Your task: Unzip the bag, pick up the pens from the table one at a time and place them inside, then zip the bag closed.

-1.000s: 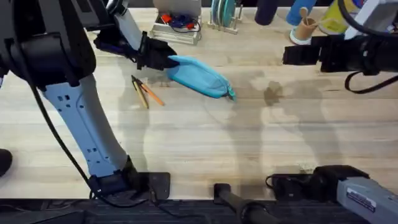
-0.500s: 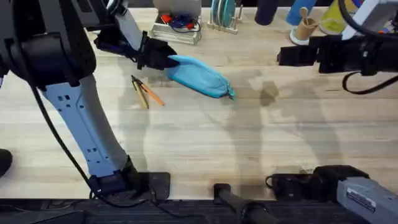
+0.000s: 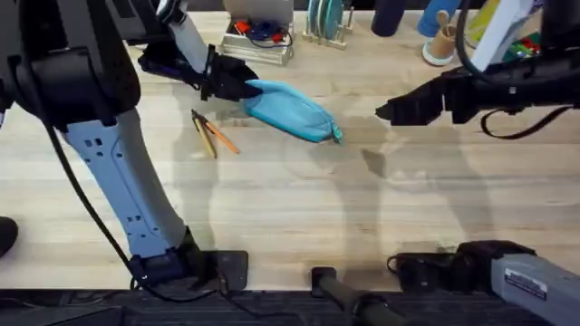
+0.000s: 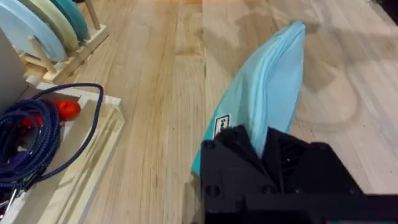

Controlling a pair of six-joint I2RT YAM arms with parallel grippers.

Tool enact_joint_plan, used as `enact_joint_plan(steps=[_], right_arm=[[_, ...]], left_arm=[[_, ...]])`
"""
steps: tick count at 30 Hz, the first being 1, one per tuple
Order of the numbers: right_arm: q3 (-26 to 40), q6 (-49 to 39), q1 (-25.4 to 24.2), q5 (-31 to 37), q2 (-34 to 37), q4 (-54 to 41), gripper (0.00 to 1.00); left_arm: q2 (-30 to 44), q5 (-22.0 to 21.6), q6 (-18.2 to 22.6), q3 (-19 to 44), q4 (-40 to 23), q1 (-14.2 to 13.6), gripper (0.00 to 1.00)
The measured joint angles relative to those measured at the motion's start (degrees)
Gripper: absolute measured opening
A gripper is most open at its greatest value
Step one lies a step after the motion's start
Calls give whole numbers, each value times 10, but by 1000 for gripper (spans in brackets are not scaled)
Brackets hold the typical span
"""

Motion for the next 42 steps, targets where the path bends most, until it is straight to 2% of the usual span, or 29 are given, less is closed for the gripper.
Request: enact_joint_plan(steps=[7, 20, 33, 42], right_arm=[[0, -23, 6, -11, 51, 0, 997], [0, -95, 93, -12, 161, 26, 996], [0, -103, 129, -12, 235, 89, 996], [0, -102, 134, -12, 275, 136, 996]], left_arm=[[0, 0, 0, 0, 0, 0, 42], [0, 0, 0, 0, 1, 0, 42], [0, 0, 0, 0, 2, 0, 42], [0, 0, 0, 0, 2, 0, 42]])
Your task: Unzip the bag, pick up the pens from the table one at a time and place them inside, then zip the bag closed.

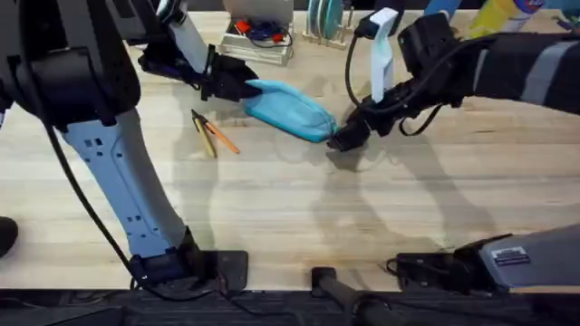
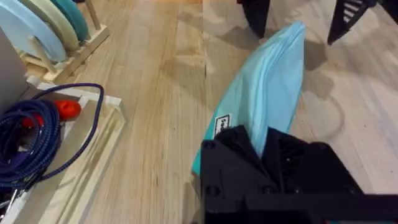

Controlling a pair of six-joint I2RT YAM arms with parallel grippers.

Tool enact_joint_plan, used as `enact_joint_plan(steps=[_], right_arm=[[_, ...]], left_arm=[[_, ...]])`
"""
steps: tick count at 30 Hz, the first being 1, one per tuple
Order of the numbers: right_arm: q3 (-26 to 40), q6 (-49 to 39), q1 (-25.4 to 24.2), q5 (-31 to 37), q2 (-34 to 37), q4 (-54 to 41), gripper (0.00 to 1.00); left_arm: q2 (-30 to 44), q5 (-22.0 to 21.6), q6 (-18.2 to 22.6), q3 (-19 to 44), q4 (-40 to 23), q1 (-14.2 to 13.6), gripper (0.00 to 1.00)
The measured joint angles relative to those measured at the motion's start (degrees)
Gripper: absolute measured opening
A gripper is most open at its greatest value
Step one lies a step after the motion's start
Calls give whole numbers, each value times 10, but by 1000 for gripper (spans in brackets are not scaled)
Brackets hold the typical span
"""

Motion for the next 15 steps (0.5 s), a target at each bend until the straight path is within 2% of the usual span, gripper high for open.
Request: enact_joint_plan(steps=[9, 15], right_arm=[[0, 0, 0, 0, 27, 18, 993], [1, 2, 0, -2, 27, 36, 890]], left_arm=[[0, 0, 0, 0, 0, 0, 42], [0, 0, 0, 0, 0, 0, 42]])
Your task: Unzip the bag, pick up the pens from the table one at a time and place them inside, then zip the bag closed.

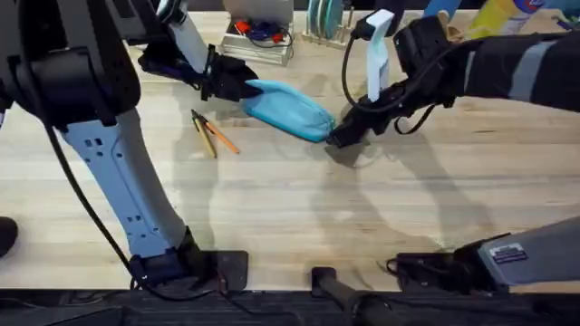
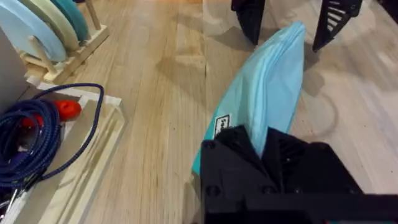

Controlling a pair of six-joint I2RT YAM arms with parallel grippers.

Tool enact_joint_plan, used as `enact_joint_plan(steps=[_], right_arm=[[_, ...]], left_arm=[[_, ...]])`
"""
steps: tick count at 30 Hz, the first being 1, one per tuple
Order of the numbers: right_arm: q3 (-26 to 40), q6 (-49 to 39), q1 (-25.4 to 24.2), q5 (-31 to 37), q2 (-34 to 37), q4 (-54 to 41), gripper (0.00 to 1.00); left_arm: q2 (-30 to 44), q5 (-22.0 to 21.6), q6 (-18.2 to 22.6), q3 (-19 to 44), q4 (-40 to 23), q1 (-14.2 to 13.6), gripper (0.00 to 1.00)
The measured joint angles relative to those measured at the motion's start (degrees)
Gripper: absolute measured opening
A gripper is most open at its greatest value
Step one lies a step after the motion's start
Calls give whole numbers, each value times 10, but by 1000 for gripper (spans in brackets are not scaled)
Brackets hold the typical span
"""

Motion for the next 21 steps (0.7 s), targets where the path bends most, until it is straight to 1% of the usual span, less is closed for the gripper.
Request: enact_joint_plan(steps=[3, 9, 16, 17, 19, 20, 21], right_arm=[[0, 0, 0, 0, 0, -2, 848], [0, 0, 0, 0, 0, -2, 837], [0, 0, 13, 0, 0, -2, 793], [0, 0, 15, 0, 0, -2, 775], [0, 0, 19, 0, 0, -2, 695], [0, 0, 20, 0, 0, -2, 648], [0, 0, 20, 0, 0, -2, 568]], left_arm=[[0, 0, 0, 0, 0, 0, 42], [0, 0, 0, 0, 0, 0, 42], [0, 0, 0, 0, 0, 0, 42], [0, 0, 0, 0, 0, 0, 42], [0, 0, 0, 0, 0, 0, 42], [0, 0, 0, 0, 0, 0, 42], [0, 0, 0, 0, 0, 0, 42]])
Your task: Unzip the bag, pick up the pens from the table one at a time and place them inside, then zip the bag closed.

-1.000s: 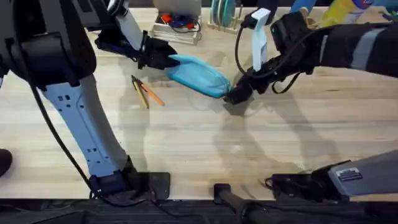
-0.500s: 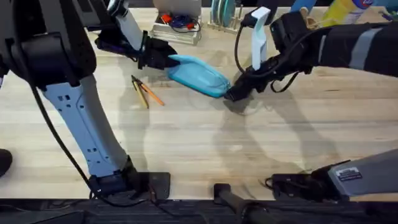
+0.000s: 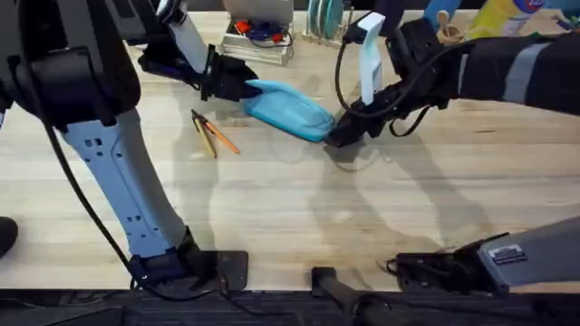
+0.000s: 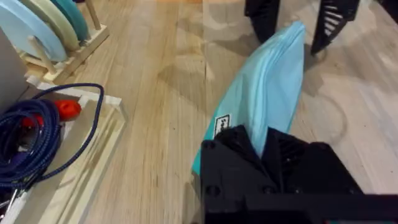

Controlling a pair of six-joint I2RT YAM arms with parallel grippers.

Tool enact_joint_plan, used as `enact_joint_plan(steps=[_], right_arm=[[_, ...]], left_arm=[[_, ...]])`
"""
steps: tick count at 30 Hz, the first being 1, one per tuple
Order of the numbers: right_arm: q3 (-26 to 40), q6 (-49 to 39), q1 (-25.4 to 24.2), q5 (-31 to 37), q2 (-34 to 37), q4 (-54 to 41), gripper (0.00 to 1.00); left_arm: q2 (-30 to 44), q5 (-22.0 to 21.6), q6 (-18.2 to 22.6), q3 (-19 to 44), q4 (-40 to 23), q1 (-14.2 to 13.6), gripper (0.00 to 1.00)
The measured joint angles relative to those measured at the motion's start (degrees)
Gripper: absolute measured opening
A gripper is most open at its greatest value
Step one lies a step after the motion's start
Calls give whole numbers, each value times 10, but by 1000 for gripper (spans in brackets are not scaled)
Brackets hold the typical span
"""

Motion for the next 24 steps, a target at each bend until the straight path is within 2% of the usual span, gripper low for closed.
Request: enact_joint_plan(steps=[1, 5, 8, 9, 24], right_arm=[[0, 1, 0, 0, 0, 0, 487], [0, 0, 0, 0, 0, 0, 295], [0, 3, 0, -2, 0, 0, 65], [0, 2, 0, -3, 0, -1, 38], [0, 48, 1, -4, 0, -1, 31]], left_arm=[[0, 0, 0, 0, 0, 0, 42], [0, 0, 0, 0, 0, 0, 42], [0, 0, 0, 0, 0, 0, 42], [0, 0, 0, 0, 0, 0, 42], [0, 0, 0, 0, 0, 0, 42]])
